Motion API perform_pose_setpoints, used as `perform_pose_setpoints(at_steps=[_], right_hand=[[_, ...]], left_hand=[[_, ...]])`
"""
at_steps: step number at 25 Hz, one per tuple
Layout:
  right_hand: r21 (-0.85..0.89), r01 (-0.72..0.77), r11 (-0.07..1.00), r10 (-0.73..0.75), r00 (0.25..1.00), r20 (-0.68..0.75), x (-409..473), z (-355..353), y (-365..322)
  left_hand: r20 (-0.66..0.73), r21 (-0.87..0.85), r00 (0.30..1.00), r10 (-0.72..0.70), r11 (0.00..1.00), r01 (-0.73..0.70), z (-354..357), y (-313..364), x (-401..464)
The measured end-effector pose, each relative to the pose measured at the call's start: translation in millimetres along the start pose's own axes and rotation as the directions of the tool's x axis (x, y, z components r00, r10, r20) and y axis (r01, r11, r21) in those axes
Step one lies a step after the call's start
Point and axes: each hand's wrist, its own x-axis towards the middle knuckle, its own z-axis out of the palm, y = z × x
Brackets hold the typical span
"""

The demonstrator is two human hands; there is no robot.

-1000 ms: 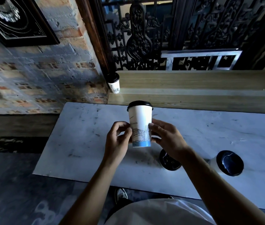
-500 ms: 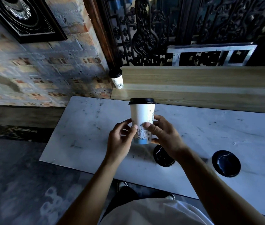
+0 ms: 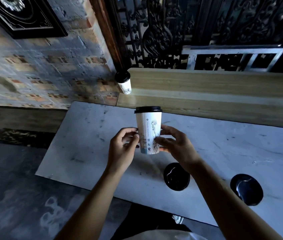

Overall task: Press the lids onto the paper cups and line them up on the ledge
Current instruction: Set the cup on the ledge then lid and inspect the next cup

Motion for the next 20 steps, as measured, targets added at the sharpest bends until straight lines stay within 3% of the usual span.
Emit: perform_pose_setpoints(at_steps=[5, 9, 16, 20], right_hand=[[-0.195, -0.002, 0.981, -0.013, 0.997, -0.075, 71, 1, -4], [-0.347, -0.089, 0.934, 0.033, 0.986, -0.163, 154, 0, -6], [-0.513, -0.02, 0.858, -0.151, 0.945, -0.291, 304, -8, 5], [-0.54, -0.041, 0.841, -0.164, 0.93, -0.328, 354, -23, 16]], left_hand=[[0.132, 0.068, 0.989, -0.062, 0.996, 0.053, 4, -18, 71], [0.195, 0.154, 0.976, -0.092, 0.986, 0.063, 11, -39, 155], [0.259, 0.014, 0.96, -0.11, 0.994, 0.11, 67, -98, 313], [0.291, 0.002, 0.953, -0.082, 0.996, 0.085, 99, -128, 366]])
